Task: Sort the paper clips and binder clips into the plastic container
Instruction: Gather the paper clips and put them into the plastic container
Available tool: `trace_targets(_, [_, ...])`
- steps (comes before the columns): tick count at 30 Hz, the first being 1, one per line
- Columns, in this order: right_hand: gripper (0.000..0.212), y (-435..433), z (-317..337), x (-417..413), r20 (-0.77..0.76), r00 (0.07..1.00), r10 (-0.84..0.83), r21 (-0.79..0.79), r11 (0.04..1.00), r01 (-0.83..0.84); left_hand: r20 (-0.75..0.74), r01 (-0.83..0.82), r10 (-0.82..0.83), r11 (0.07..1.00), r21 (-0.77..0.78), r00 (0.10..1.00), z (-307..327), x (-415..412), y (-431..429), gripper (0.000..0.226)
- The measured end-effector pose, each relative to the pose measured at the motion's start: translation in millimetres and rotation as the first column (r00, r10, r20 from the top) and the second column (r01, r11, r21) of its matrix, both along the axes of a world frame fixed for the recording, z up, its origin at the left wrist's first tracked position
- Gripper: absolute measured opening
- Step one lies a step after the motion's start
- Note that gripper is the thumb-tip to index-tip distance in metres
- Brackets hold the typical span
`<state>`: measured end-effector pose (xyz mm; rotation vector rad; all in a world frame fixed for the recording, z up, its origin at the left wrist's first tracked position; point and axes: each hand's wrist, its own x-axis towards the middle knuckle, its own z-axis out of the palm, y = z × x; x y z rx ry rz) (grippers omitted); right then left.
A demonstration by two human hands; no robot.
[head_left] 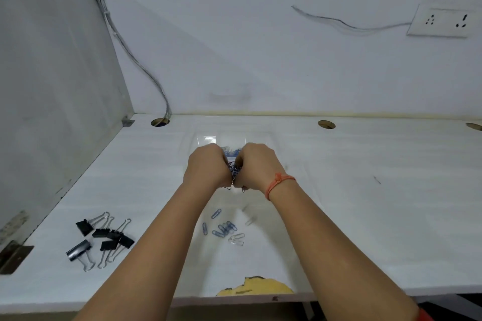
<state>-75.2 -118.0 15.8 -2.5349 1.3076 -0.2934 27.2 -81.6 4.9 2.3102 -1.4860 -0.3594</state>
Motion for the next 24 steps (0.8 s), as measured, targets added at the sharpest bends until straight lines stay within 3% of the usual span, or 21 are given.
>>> trace_targets(7, [0.014,-58.2,32.9,20.4,0.017,0.999,-0.028,0.024,0.999,0.027,-0.059,0.038,-0.037,0.999,0.017,0.998,39.0,20.5,-58.7,0.014])
trace_targets(13, [0.014,-116.5,24.8,47.7,0.016,0.998,-0.065,0.121,0.991,0.063,-0.172,0.017,-0.011,0.999,0.034,0.985,28.8,44.6,-117.1,0.010])
trace_targets(17, [0.017,-139.3,-0.4,65.3,-0.034,0.997,-0.070,0.143,0.987,0.074,-0.253,0.010,0.017,0.995,0.104,0.967,1.1,60.0,-142.3,0.016])
trace_targets(21, [0.010,-152.3,-7.9,72.1,-0.113,0.991,-0.070,0.317,0.943,0.102,-0.319,0.018,0.044,0.982,0.187,0.947,-8.0,67.0,-155.3,0.026])
trace_targets(24, [0.027,-156.9,-10.4,71.7,-0.193,0.980,-0.050,0.329,0.938,0.113,-0.356,0.027,0.060,0.972,0.232,0.933,-6.1,66.1,-158.4,0.026])
